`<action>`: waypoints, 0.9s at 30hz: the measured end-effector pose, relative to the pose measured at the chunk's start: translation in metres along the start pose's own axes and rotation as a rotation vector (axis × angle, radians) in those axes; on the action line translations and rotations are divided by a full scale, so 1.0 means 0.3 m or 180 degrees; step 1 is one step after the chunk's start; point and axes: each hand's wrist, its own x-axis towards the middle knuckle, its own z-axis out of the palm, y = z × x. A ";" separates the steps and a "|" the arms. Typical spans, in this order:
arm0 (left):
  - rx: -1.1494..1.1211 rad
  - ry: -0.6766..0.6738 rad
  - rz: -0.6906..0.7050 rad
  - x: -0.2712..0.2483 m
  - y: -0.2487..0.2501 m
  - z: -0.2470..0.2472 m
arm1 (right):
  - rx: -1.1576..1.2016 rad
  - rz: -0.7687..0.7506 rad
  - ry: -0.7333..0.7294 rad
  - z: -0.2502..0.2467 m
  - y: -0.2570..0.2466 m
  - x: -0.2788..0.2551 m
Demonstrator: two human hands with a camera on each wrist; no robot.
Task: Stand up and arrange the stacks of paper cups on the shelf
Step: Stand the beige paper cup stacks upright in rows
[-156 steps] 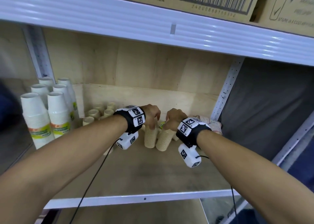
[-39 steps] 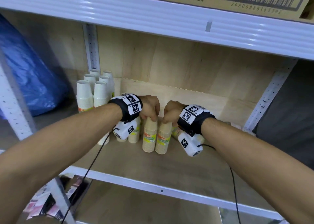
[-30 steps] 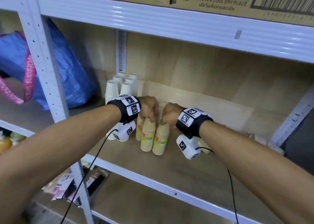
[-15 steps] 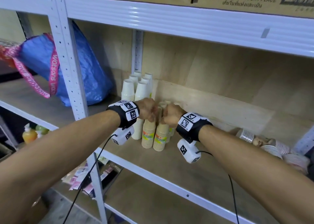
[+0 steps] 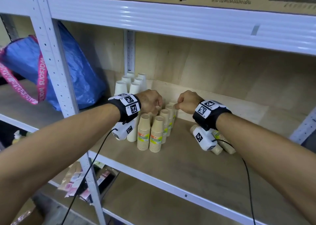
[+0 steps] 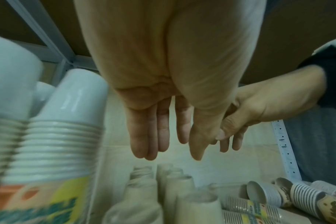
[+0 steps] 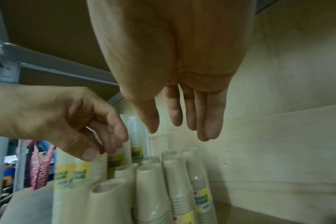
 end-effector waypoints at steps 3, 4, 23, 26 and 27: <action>0.0021 0.0008 0.0111 0.035 0.060 -0.001 | -0.0110 0.0163 0.0035 -0.041 0.062 0.001; 0.0008 0.0013 0.0146 0.048 0.081 0.004 | -0.0132 0.0220 0.0051 -0.051 0.084 0.000; -0.0204 -0.0734 0.1045 0.270 0.453 0.337 | -0.0360 0.1208 -0.0118 0.003 0.608 -0.154; -0.0377 -0.0801 0.1215 0.296 0.484 0.387 | -0.0237 0.1385 -0.0233 0.039 0.648 -0.172; -0.0425 -0.0881 0.1214 0.306 0.490 0.405 | -0.0246 0.1394 -0.0234 0.050 0.664 -0.183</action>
